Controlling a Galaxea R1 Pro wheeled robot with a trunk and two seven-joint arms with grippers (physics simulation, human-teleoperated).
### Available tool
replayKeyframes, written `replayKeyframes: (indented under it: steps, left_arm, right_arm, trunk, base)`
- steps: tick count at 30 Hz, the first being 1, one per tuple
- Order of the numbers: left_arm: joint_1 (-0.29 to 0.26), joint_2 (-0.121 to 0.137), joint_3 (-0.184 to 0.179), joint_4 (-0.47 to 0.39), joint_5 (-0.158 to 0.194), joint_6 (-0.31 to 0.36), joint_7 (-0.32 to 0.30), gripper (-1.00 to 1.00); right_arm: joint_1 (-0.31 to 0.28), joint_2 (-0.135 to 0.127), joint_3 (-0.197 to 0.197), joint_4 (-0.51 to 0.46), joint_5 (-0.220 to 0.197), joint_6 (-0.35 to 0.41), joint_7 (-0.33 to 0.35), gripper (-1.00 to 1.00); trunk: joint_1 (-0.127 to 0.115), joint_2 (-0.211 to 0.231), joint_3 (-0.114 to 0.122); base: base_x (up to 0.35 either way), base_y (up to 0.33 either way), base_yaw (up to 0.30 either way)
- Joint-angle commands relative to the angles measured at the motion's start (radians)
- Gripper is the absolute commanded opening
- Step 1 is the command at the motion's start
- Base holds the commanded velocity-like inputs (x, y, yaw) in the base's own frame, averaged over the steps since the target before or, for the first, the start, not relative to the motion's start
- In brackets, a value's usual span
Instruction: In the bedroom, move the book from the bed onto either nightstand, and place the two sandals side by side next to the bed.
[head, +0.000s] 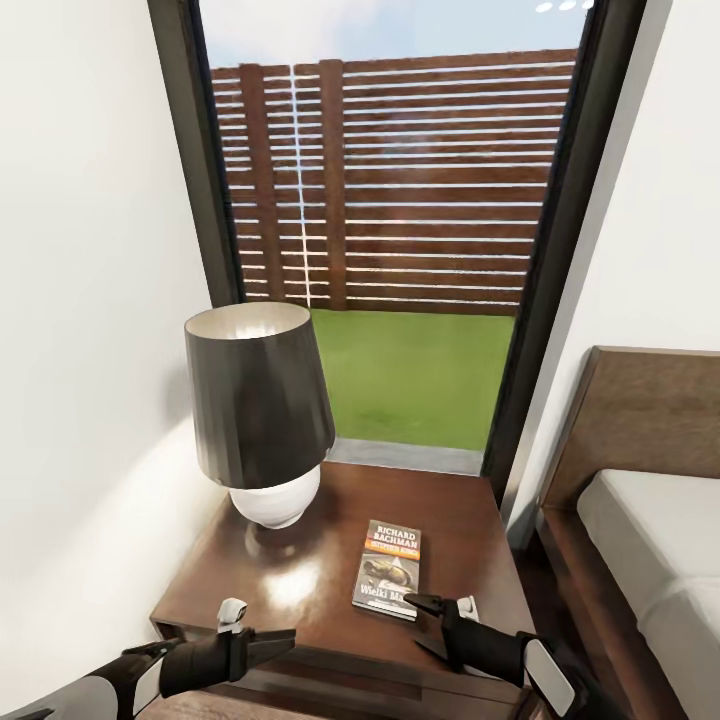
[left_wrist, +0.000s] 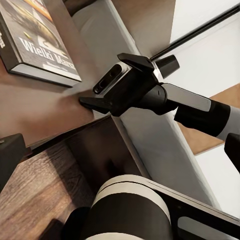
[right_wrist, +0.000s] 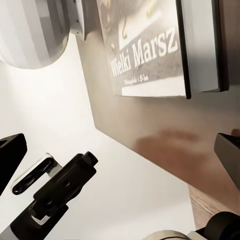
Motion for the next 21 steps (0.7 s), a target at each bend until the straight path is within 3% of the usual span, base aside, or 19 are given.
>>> replayKeyframes:
  steps: [1, 21]
  left_arm:
    - [-0.001, 0.0, 0.007, 0.0, -0.008, 0.006, -0.003, 1.0]
    - [-0.001, 0.0, 0.007, 0.0, -0.008, 0.006, -0.003, 1.0]
  right_arm:
    - [0.0, 0.001, -0.001, 0.002, 0.02, -0.005, -0.003, 1.0]
    - [0.0, -0.001, -0.001, -0.001, 0.02, -0.006, -0.003, 1.0]
  trunk:
    - [0.0, 0.0, -0.001]
    - [-0.008, 0.014, 0.005]
  base:
    - [0.0, 0.0, 0.0]
    - [0.0, 0.0, 0.0]
